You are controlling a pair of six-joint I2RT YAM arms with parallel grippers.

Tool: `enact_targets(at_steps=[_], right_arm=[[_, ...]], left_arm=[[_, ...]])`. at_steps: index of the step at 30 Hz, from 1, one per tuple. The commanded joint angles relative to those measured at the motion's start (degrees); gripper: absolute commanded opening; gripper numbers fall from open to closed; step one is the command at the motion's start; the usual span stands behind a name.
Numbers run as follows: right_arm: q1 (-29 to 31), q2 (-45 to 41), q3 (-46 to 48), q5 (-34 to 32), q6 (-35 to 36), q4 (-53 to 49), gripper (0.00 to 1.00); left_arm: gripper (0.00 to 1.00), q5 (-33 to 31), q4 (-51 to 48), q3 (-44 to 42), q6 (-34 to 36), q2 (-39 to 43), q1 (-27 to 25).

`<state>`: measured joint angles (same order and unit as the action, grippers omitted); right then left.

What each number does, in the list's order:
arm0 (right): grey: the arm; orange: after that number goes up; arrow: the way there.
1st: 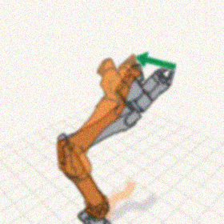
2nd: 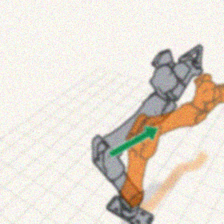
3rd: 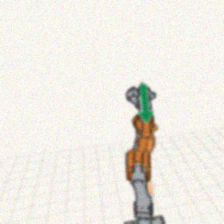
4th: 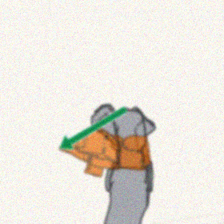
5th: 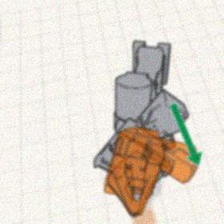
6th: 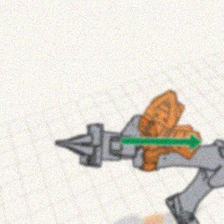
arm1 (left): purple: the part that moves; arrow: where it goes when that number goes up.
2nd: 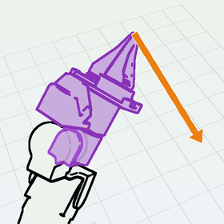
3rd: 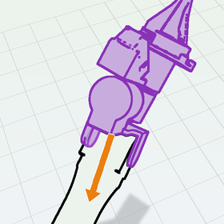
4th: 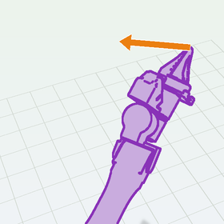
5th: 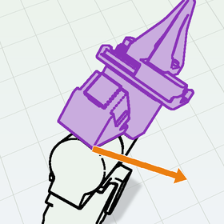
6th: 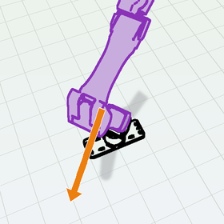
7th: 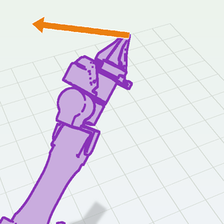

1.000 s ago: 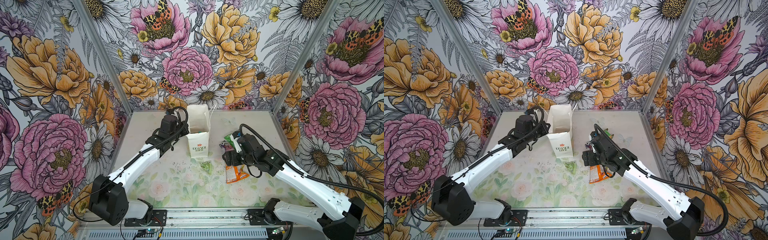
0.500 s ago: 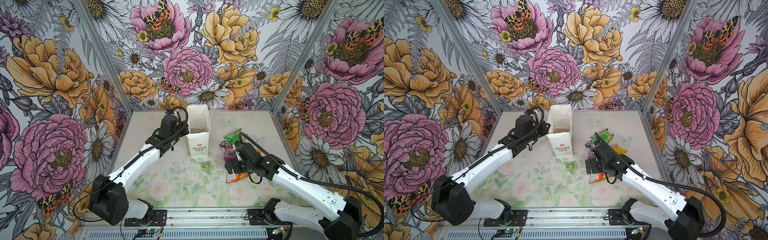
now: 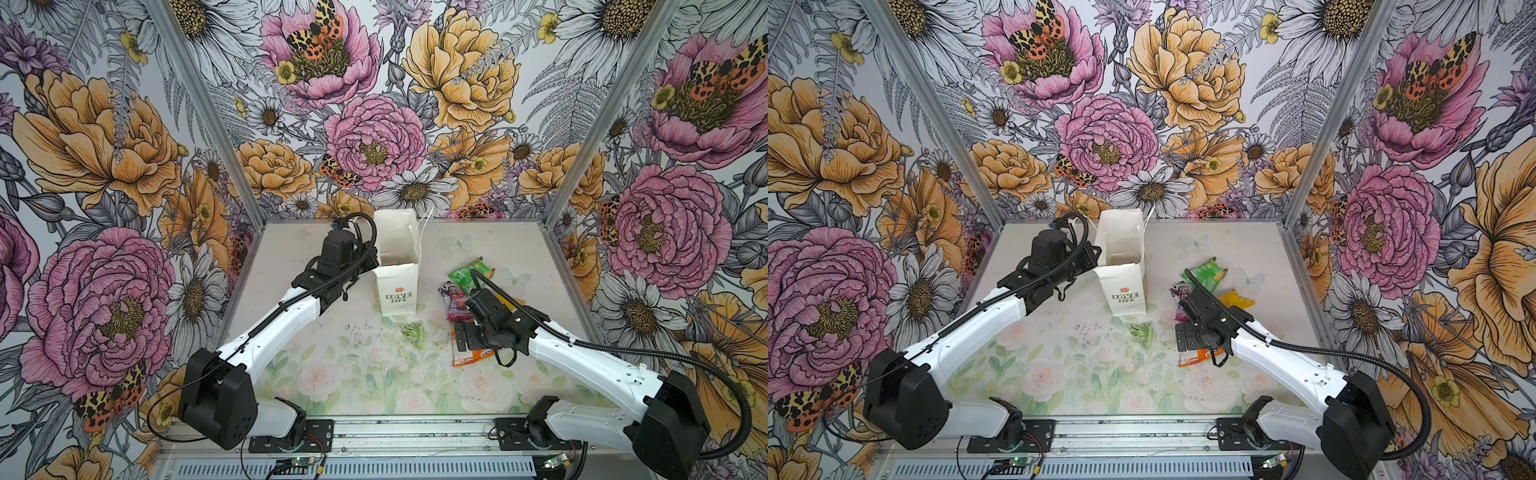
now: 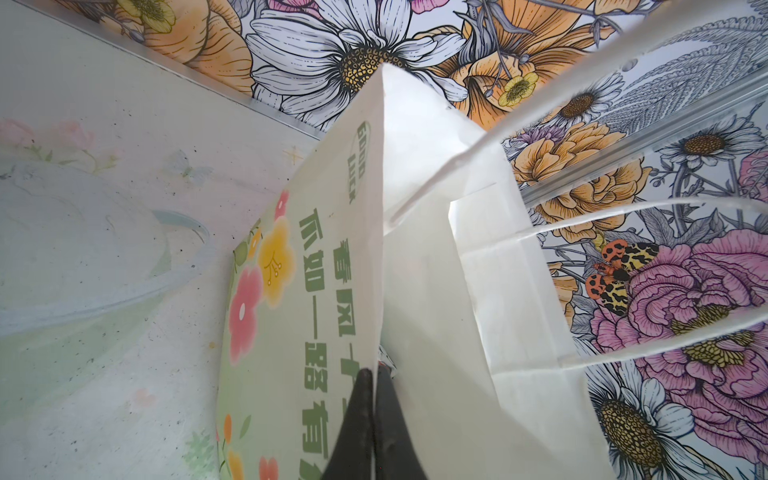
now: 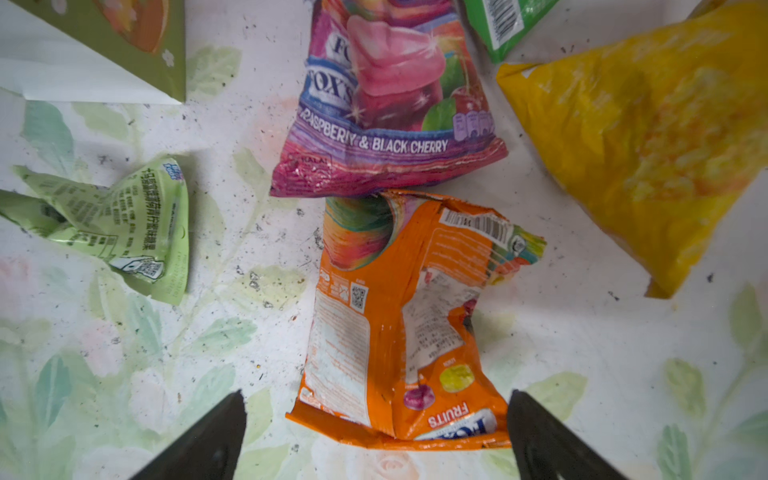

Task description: Place the snacks into the paper bag

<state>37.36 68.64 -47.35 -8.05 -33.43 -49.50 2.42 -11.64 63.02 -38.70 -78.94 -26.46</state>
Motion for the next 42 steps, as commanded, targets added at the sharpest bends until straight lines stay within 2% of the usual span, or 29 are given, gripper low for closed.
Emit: enact_targets(at_steps=[1, 42], right_arm=[[-0.8, 2.1, 0.4, -2.5, -0.5, 0.0, 1.00], [-4.3, 17.1, 6.8, 2.3, 3.1, 16.2, 1.00]], left_arm=[[0.00, 1.3, 2.4, -0.1, -0.2, -0.7, -0.3], [0.00, 1.3, 1.8, 1.1, 0.0, -2.2, -0.4]])
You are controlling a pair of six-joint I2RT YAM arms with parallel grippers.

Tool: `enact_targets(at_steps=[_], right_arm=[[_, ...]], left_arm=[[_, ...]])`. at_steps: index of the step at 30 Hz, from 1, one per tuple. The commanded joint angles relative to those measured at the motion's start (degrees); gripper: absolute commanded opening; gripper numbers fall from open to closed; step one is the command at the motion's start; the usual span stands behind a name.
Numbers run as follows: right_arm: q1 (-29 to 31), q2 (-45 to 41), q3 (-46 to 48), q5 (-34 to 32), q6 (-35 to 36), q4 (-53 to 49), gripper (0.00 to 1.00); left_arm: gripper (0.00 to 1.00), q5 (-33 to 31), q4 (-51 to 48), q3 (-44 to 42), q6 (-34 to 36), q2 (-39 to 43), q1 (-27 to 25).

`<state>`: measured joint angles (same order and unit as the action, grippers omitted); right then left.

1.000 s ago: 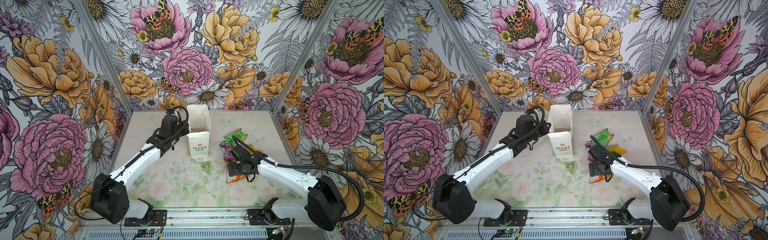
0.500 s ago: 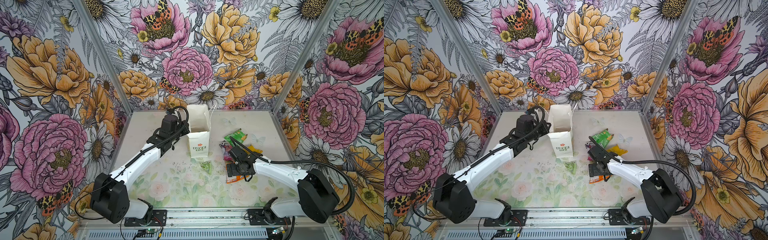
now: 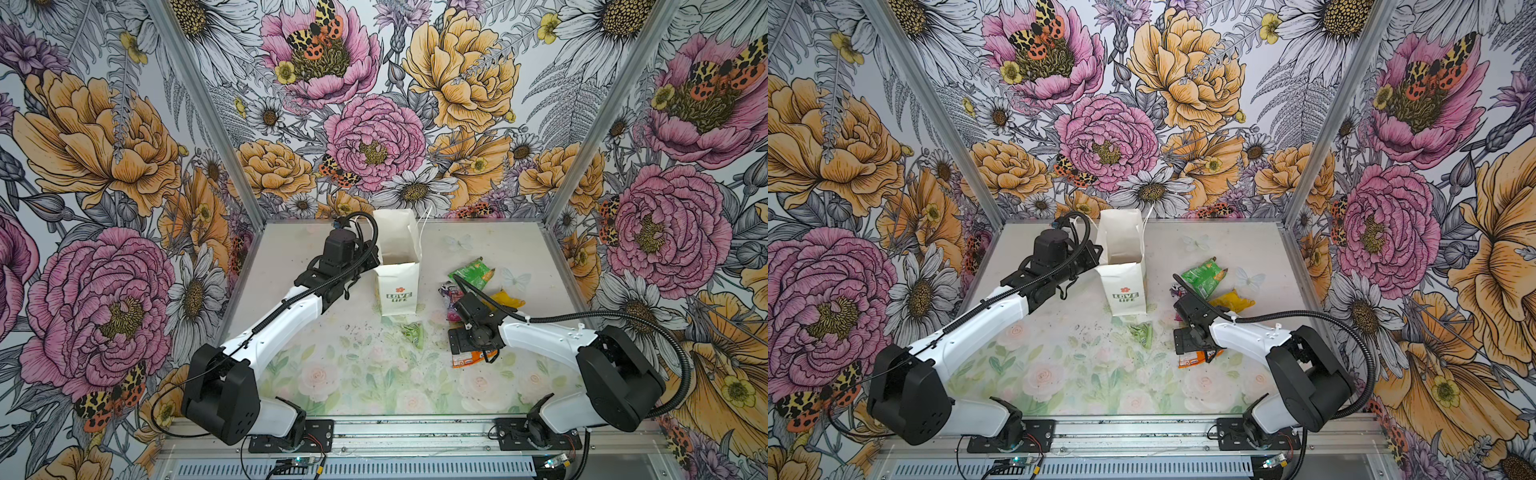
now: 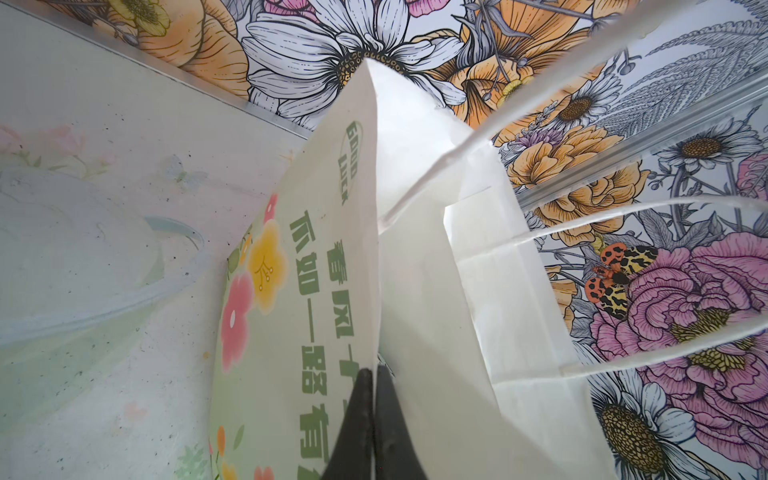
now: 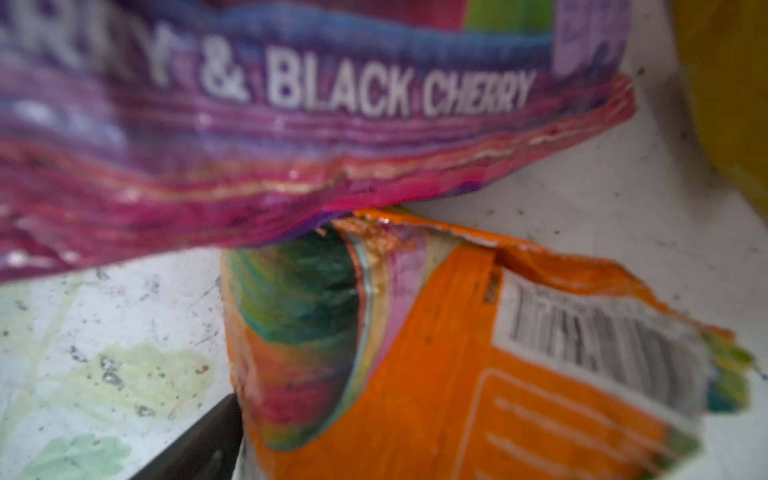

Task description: Place the snacks into the paper bag

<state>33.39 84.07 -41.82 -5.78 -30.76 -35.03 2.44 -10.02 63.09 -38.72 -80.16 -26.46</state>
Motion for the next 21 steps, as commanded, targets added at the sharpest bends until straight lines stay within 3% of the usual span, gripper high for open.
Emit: enact_targets(at_steps=[1, 13, 21], right_arm=[[-0.4, 1.8, 1.2, 0.3, 0.4, 1.8, 1.00], [-0.4, 4.3, 0.1, 1.7, -0.1, 1.7, 0.96], [-0.4, 3.8, 0.1, 1.9, 0.2, 1.7, 0.77]], left_arm=[[0.00, 1.3, 0.2, 1.0, 0.0, -1.0, -0.4], [0.00, 1.0, 0.0, 1.1, 0.1, -0.7, -0.4], [0.00, 1.1, 0.2, 1.1, 0.1, -0.8, -0.5]])
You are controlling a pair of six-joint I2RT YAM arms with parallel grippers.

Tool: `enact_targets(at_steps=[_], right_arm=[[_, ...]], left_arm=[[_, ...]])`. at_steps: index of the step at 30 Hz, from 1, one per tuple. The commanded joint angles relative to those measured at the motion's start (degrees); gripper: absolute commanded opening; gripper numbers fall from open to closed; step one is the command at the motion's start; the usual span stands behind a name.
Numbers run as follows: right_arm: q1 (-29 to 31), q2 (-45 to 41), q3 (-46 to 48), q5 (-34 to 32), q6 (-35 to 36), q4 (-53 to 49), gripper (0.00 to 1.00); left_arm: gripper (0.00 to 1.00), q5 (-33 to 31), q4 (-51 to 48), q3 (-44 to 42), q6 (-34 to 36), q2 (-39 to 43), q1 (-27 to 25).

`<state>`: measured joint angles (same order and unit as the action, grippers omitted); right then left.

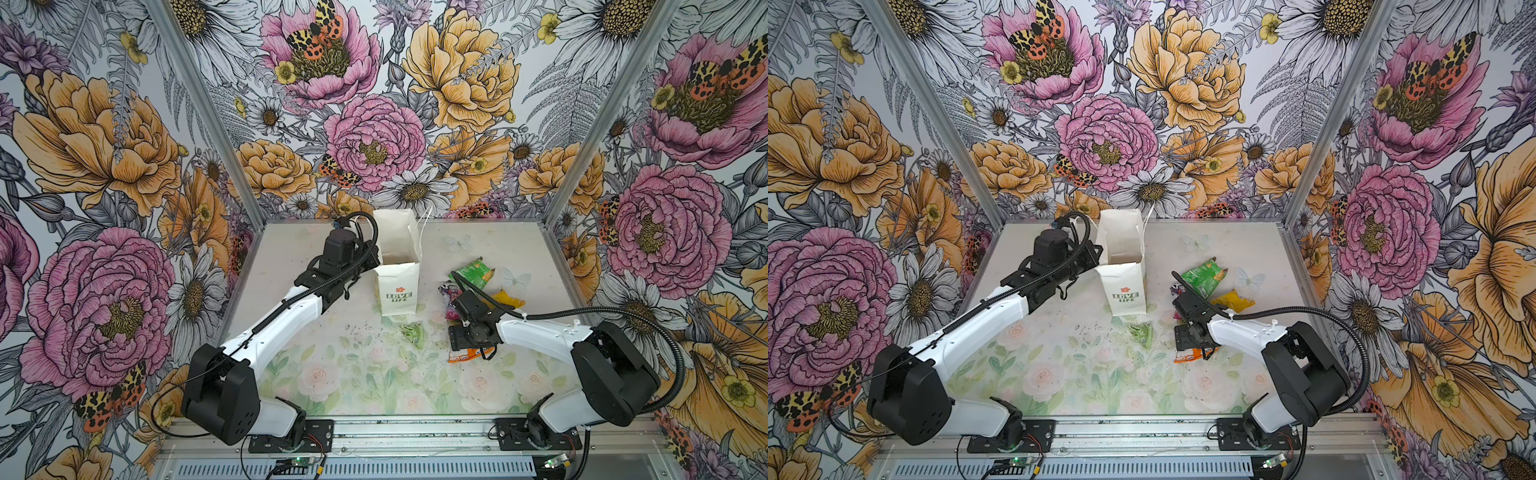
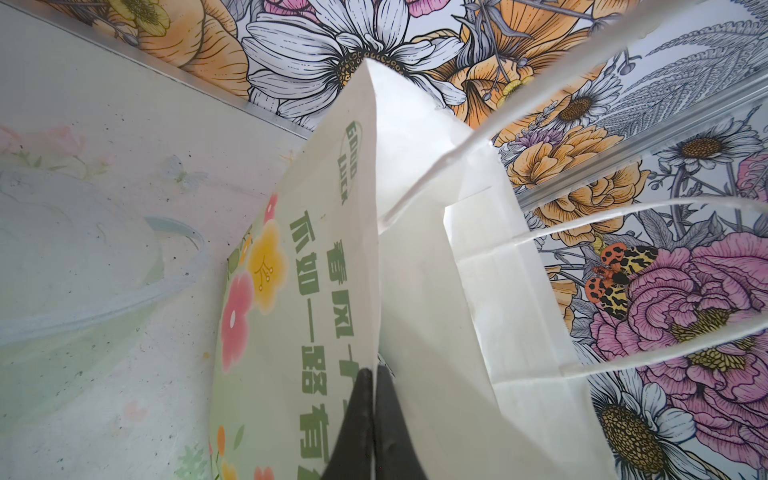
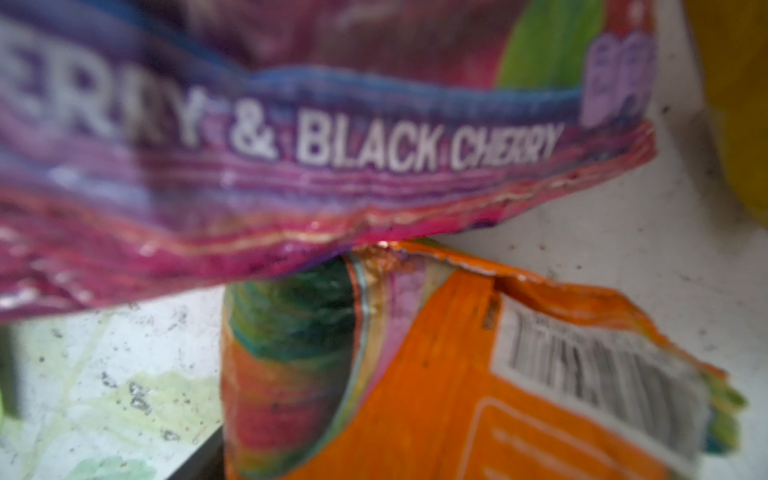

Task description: Place the snacks into the paper bag

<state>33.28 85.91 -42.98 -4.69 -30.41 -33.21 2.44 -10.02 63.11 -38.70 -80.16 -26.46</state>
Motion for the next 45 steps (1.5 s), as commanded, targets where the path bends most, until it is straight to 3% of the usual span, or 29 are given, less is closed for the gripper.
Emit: enact_targets(at_steps=[1, 14, 21, 45], right_arm=[[-0.3, 1.9, 1.4, 0.8, -0.2, -0.1, 0.75], [-0.3, -0.9, 1.7, 0.7, -0.3, -0.7, 0.54], [-0.3, -3.5, 1.2, 0.3, -0.3, -2.5, 0.49], [-0.3, -14.6, -9.5, 2.1, 1.2, -14.8, 0.46]], left_arm=[[0.00, 1.1, 0.2, 1.1, 0.1, -0.8, -0.4], [0.00, 1.4, 0.4, 1.0, 0.1, -0.8, -0.4], [0.00, 1.3, 0.5, 0.8, 0.1, -0.5, -0.4], [0.00, 2.0, 1.1, 0.5, 0.0, -0.5, -0.5]])
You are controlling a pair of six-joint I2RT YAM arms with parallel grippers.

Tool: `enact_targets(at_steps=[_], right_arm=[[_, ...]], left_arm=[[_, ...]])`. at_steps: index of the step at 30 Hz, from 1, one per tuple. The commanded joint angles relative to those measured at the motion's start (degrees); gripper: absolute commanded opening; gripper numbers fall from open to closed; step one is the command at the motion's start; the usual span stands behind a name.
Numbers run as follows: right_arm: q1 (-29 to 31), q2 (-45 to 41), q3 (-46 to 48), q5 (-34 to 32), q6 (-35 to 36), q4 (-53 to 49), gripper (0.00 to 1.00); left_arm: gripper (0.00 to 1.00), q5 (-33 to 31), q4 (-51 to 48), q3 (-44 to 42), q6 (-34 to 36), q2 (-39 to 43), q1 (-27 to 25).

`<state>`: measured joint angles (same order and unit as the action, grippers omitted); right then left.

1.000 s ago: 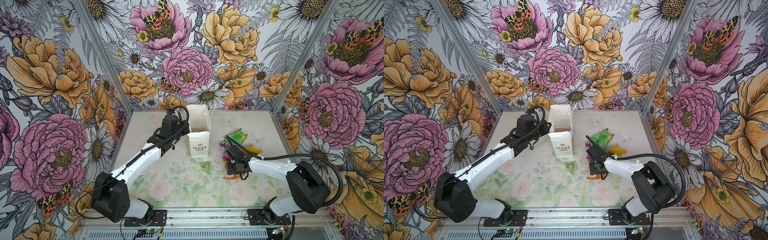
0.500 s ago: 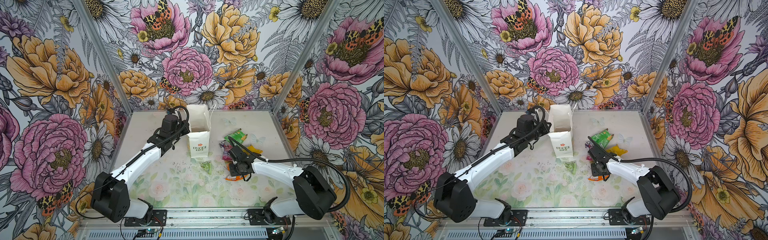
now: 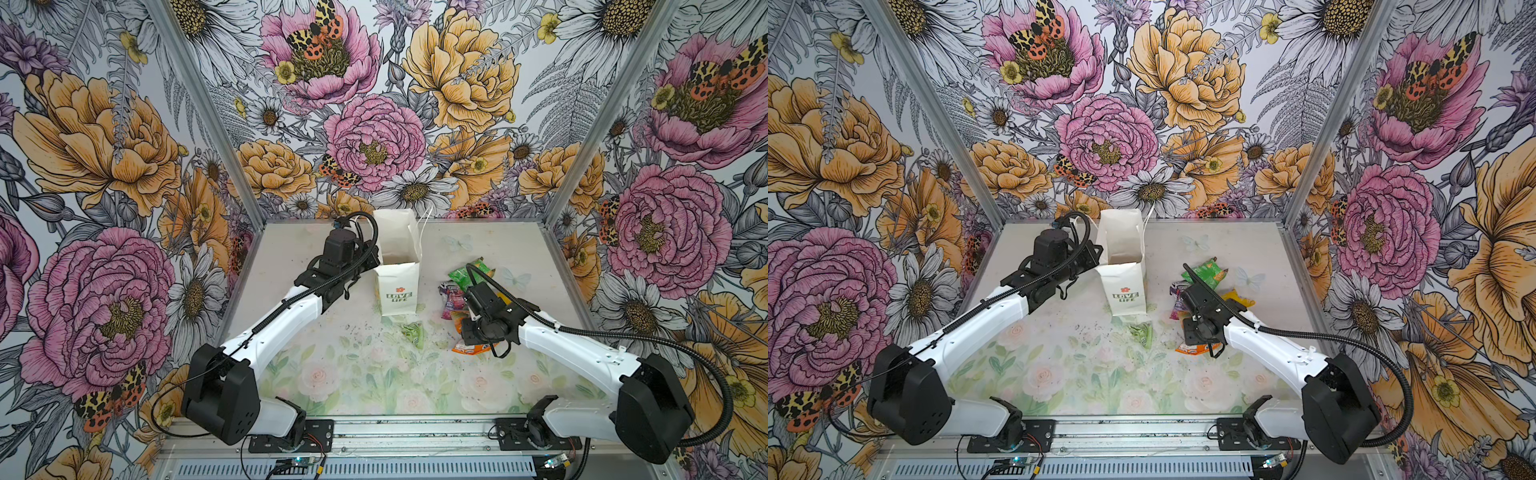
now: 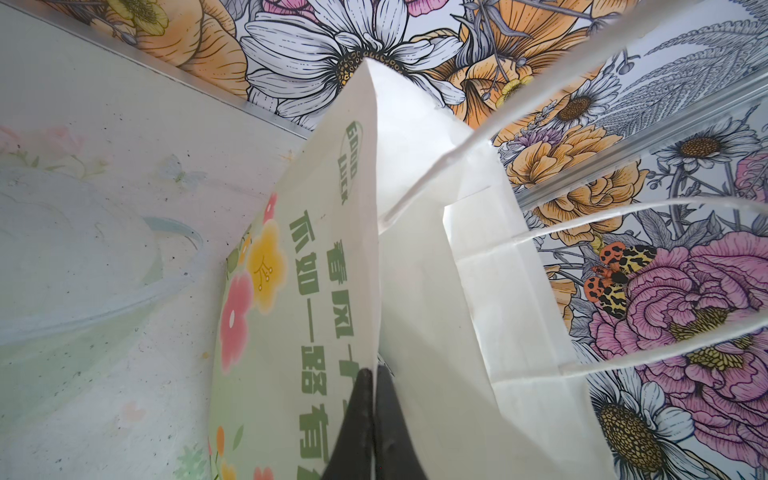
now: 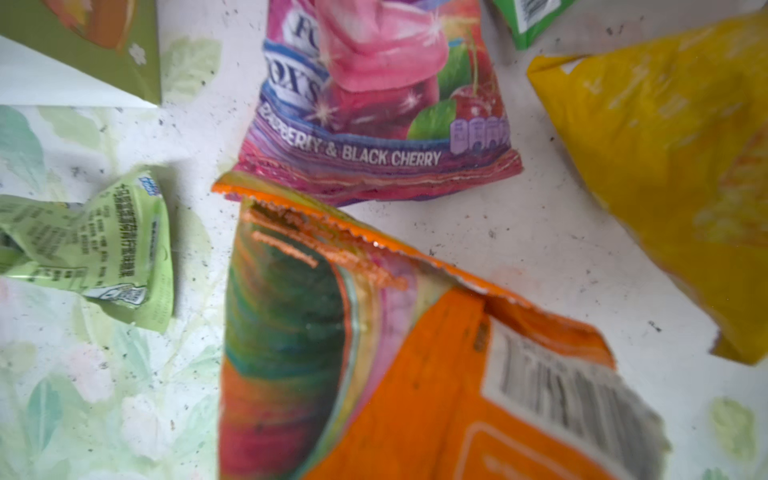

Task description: Place the snacks into the paper bag

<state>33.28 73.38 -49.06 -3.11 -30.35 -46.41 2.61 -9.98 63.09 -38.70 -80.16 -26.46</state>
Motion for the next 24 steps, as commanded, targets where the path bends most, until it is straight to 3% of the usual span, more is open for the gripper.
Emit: enact_targets(at_steps=[1, 24], right_arm=[[-0.3, -2.2, -4.1, 0.7, 1.3, -1.9, 0.46], [-0.3, 1.3, -29.3, 2.8, 6.5, -8.6, 0.45]], left_arm=[[0.00, 1.8, 1.1, 0.5, 0.0, -0.5, -0.6], [0.00, 1.7, 1.3, 0.1, -0.1, 0.1, -0.5]])
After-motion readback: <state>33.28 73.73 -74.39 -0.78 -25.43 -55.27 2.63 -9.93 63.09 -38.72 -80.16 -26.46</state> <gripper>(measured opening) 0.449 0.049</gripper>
